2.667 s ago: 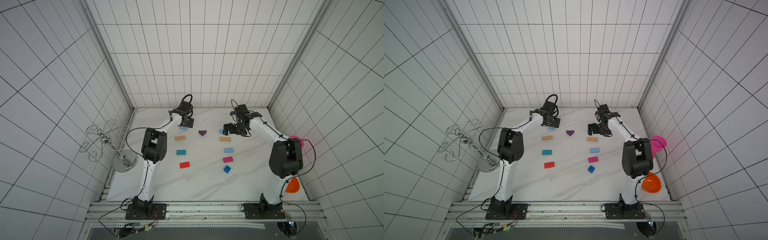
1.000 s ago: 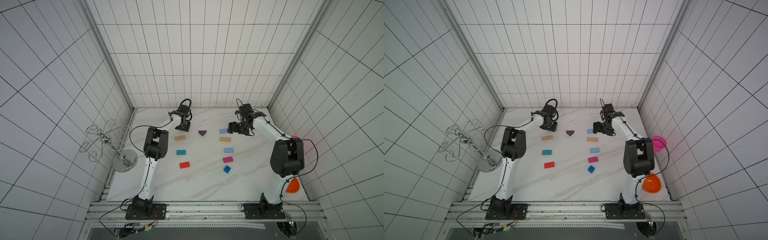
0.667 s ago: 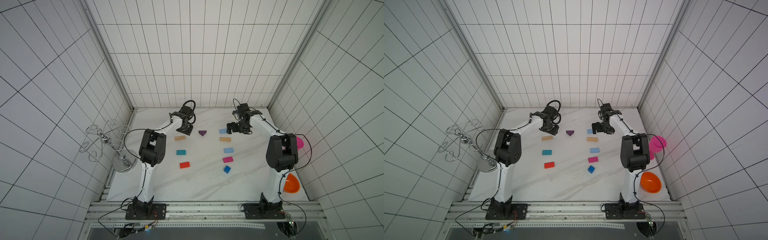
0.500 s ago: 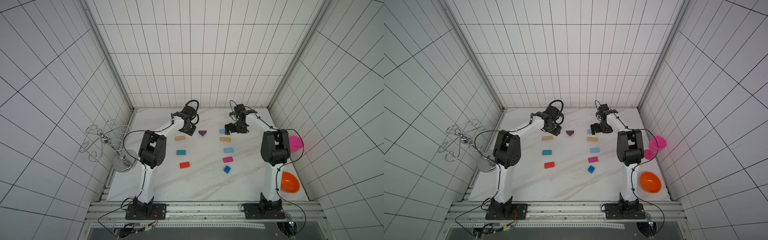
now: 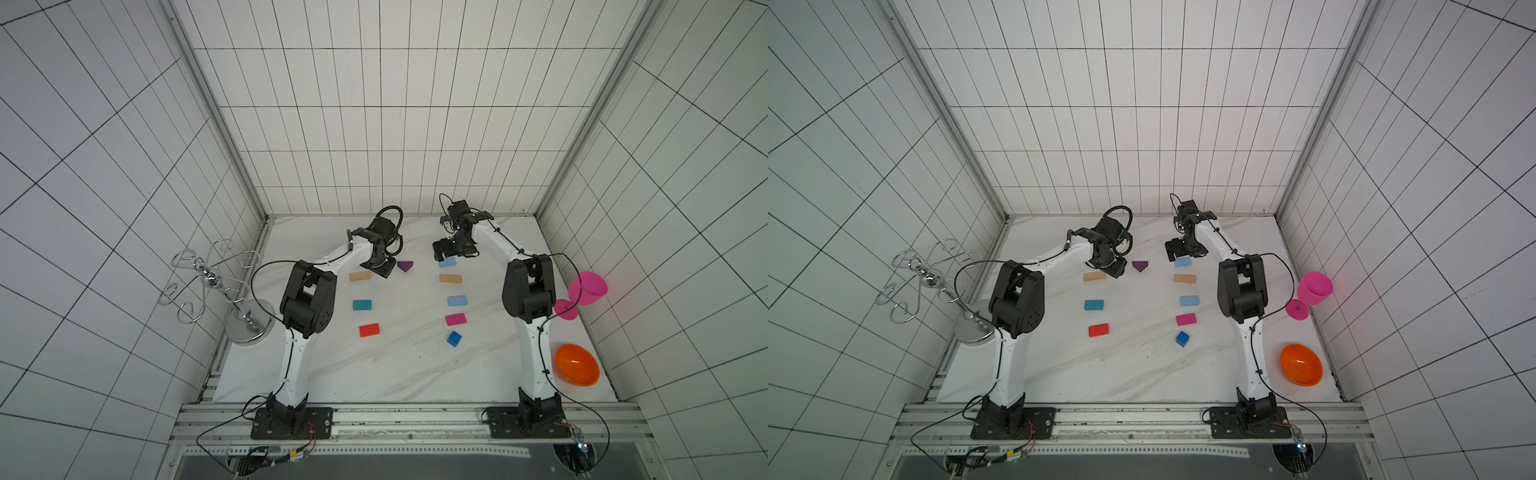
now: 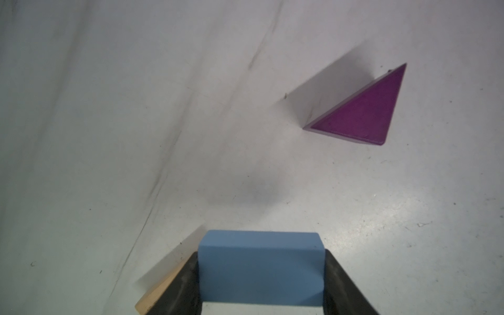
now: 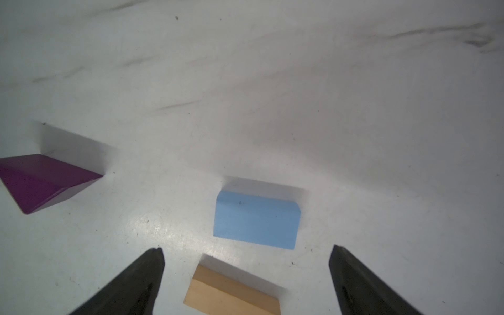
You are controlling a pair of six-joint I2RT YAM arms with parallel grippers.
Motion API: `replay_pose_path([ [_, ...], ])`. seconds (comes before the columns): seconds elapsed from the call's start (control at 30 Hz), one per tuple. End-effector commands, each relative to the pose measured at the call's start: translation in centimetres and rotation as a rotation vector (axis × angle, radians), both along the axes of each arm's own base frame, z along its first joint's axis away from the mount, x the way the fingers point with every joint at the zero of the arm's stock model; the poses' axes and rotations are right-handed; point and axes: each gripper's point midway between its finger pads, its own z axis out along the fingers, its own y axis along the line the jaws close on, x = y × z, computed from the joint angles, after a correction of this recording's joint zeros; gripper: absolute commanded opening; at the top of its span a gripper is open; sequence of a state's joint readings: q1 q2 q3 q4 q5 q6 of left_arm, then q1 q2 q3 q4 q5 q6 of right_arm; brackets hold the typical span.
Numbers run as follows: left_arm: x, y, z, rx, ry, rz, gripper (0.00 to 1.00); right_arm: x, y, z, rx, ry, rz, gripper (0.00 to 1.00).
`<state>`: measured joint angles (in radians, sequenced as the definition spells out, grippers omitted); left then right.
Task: Assemble a heart with building blocks
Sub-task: Pick up the building block from the center of the board.
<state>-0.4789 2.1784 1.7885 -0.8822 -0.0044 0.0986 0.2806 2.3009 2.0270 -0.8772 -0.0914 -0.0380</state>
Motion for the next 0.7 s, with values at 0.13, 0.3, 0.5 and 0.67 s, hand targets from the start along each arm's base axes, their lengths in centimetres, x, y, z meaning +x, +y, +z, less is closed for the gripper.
replay_pose_path([
  [0.13,0.8,-0.9,-0.9,-0.013,-0.002,-0.027,0.42,-0.7,-0.8,-2.6,-0.074,0.071,-0.028,0.99],
  [0.3,0.7,-1.5,-1.4,-0.017,0.007,-0.037,0.42,-0.5,-1.2,-3.3,-0.095,0.076,-0.037,0.98],
  [0.5,0.8,-1.7,-1.6,-0.019,0.008,-0.037,0.42,-0.4,-1.2,-4.0,-0.092,0.085,-0.034,0.85],
  [0.67,0.9,-1.8,-1.6,-0.019,0.005,-0.039,0.42,-0.1,-0.9,-4.2,-0.081,0.083,-0.037,0.72],
])
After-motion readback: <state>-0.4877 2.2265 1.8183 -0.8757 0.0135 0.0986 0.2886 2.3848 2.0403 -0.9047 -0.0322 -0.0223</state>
